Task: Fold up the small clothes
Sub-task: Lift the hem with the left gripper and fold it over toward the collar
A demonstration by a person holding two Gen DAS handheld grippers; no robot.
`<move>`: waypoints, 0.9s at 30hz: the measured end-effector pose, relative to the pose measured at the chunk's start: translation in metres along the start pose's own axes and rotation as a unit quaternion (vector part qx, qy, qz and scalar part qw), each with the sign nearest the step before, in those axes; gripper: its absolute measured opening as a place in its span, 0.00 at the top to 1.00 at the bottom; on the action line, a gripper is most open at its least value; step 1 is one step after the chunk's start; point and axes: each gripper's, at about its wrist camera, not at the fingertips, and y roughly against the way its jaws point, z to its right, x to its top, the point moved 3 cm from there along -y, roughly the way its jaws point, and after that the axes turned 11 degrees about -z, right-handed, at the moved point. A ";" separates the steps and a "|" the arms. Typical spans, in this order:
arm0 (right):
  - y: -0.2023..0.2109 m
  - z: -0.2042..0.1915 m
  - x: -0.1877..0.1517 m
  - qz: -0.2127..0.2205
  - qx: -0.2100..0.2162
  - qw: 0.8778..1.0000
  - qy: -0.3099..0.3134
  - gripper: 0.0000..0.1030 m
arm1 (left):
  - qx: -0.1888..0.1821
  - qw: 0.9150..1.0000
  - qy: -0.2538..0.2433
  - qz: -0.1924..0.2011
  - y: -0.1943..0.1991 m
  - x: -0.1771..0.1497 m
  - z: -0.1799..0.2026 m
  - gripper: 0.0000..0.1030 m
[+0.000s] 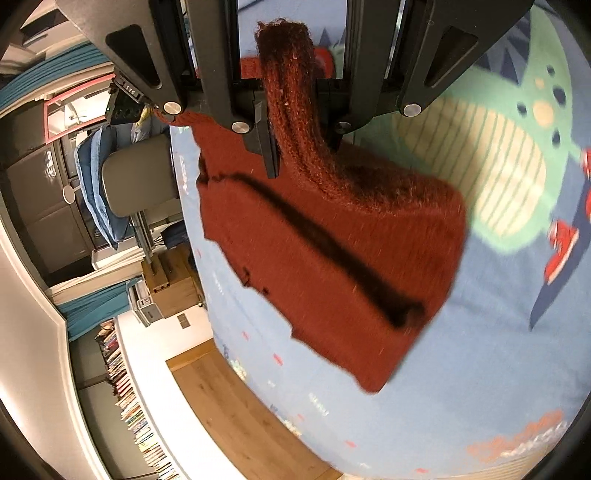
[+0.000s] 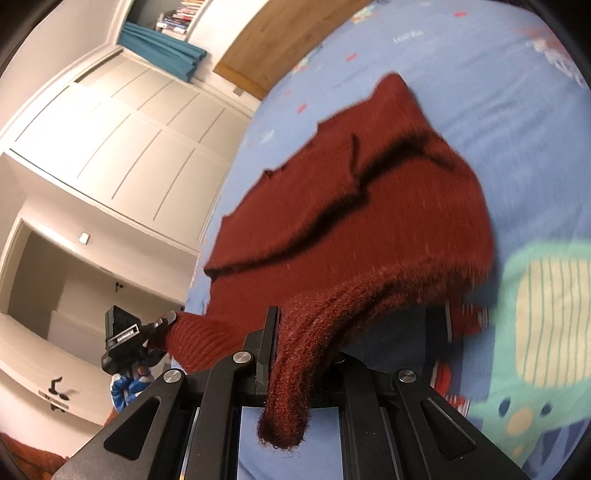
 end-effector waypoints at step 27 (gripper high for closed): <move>-0.038 0.029 0.161 0.032 -0.070 0.996 -0.038 0.88 | 0.127 0.992 0.006 0.006 -0.081 0.143 -0.028 0.90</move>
